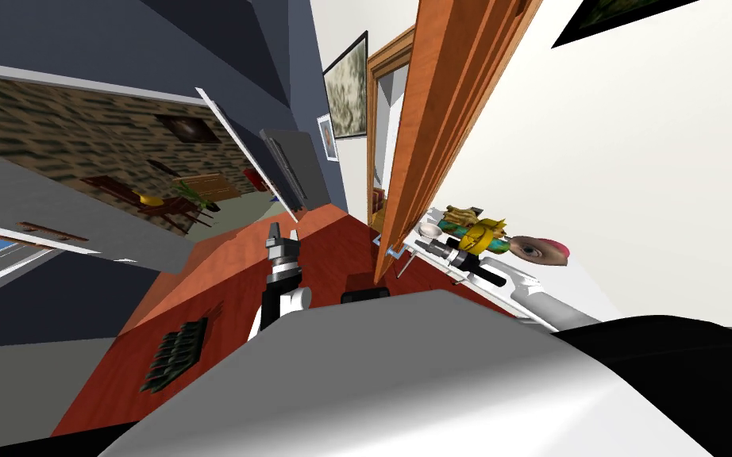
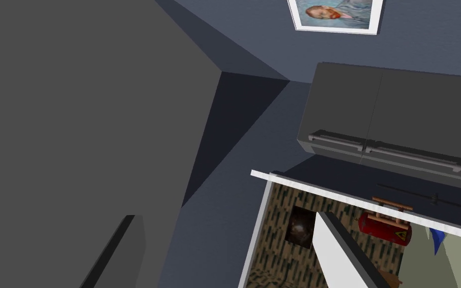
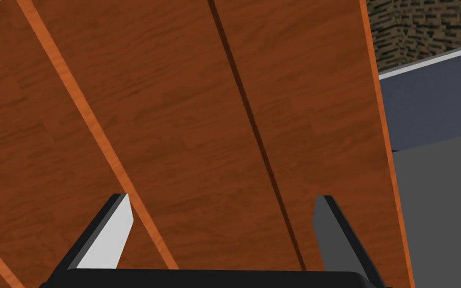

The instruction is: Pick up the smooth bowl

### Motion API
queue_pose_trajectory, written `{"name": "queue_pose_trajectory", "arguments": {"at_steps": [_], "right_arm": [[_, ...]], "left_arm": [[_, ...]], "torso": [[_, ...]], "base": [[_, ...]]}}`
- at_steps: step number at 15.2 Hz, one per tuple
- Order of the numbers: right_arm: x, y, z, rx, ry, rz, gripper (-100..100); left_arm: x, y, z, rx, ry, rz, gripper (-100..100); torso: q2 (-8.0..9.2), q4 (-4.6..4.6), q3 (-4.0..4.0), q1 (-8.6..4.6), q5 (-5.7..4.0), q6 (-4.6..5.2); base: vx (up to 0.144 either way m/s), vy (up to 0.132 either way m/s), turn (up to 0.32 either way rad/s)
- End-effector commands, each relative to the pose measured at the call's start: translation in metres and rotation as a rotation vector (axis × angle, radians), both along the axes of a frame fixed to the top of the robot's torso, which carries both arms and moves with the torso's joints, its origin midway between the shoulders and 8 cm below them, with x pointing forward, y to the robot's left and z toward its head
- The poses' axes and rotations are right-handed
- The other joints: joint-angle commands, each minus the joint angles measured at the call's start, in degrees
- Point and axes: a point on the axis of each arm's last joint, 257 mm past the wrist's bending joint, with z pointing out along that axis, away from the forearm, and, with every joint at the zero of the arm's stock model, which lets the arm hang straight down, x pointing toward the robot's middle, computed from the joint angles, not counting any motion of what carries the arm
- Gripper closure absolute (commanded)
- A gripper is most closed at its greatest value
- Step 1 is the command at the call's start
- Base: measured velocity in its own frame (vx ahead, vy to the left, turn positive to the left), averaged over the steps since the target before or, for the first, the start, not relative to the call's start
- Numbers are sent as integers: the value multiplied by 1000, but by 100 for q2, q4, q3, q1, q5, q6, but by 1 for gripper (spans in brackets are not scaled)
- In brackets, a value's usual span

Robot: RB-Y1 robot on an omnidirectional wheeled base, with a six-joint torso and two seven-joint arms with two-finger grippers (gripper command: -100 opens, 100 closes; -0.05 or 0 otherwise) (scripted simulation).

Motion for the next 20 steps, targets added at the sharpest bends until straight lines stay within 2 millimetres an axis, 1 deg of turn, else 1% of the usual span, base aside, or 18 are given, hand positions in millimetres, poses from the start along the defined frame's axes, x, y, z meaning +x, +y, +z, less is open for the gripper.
{"name": "queue_pose_trajectory", "arguments": {"at_steps": [1, 3, 4, 5, 6, 7, 8, 9, 10, 11, 12, 13, 14, 15, 17, 18, 19, 20], "right_arm": [[-5, -19, -15, -99, 30, 10, -100], [-5, -22, -13, -123, 34, 20, -100], [-9, -39, -26, -199, 59, 25, -100], [-8, -42, -23, -218, 62, 33, -100], [-14, -58, -36, -287, 88, 37, -100], [-13, -62, -32, -313, 91, 47, -100], [-19, -78, -43, -381, 116, 57, -100], [-18, -83, -40, -404, 120, 61, -100], [-18, -84, -39, -410, 121, 64, -100], [-25, -103, -48, -485, 150, 74, -100], [-24, -106, -45, -502, 152, 80, -100], [-32, -124, -54, -568, 182, 89, -100], [-31, -128, -50, -590, 184, 97, -100], [-40, -145, -58, -652, 214, 110, -100], [-38, -150, -53, -675, 217, 116, -100], [-47, -170, -57, -750, 251, 134, -100], [-47, -171, -56, -755, 251, 136, -100], [-57, -189, -58, -825, 284, 159, -100]], "left_arm": [[0, 0, 0, 0, 0, 0, 0], [0, 0, 0, 0, 0, 0, 0], [0, 0, 0, 0, 0, 0, 0], [0, 0, 0, 0, 0, 0, 0], [0, 0, 0, 0, 0, 0, 0], [0, 0, 0, 0, 0, 0, 0], [0, 0, 0, 0, 0, 0, 0], [0, 0, 0, 0, 0, 0, 0], [0, 0, 0, 0, 0, 0, 0], [0, 0, 0, 0, 0, 0, 0], [0, 0, 0, 0, 0, 0, 0], [0, 0, 0, 0, 0, 0, 0], [0, 0, 0, 0, 0, 0, 0], [0, 0, 0, 0, 0, 0, 0], [0, 0, 0, 0, 0, 0, 0], [0, 0, 0, 0, 0, 0, 0], [0, 0, 0, 0, 0, 0, 0], [0, 0, 0, 0, 0, 0, 0]], "torso": [[0, 0, 0, 0, 0, 0], [0, 0, 0, -3, -1, -2], [2, 1, 1, -9, -2, 0], [0, 0, 1, -10, -3, -3], [-2, 0, -1, -10, -2, -3], [-6, -1, -3, -8, -2, -6], [-8, -1, -4, -7, -1, -3], [-8, -2, -4, -6, -2, -3], [-9, -2, -5, -7, -1, -3], [-5, -1, -3, -10, -3, 0], [-4, -1, -2, -12, -3, -4], [-2, 0, -1, -13, -3, -2], [-5, -1, -2, -14, -3, -3], [-7, -1, -4, -15, -4, -3], [-9, -2, -5, -15, -3, -2], [-3, -1, -2, -16, -4, 1], [0, 0, 0, -16, -3, -1], [1, 0, 1, -17, -4, -1]], "base": [[34, 55, 115], [34, 41, 83], [41, 35, 106], [47, 37, 142], [55, 45, 213], [58, 44, 163], [59, 44, 143], [59, 41, 101], [43, 27, 32], [42, 30, 145], [39, 21, 117], [56, 18, 141], [62, 15, 122], [65, 21, 151], [48, 15, 76], [35, 10, 71], [36, 8, 92], [39, 12, 134]]}}
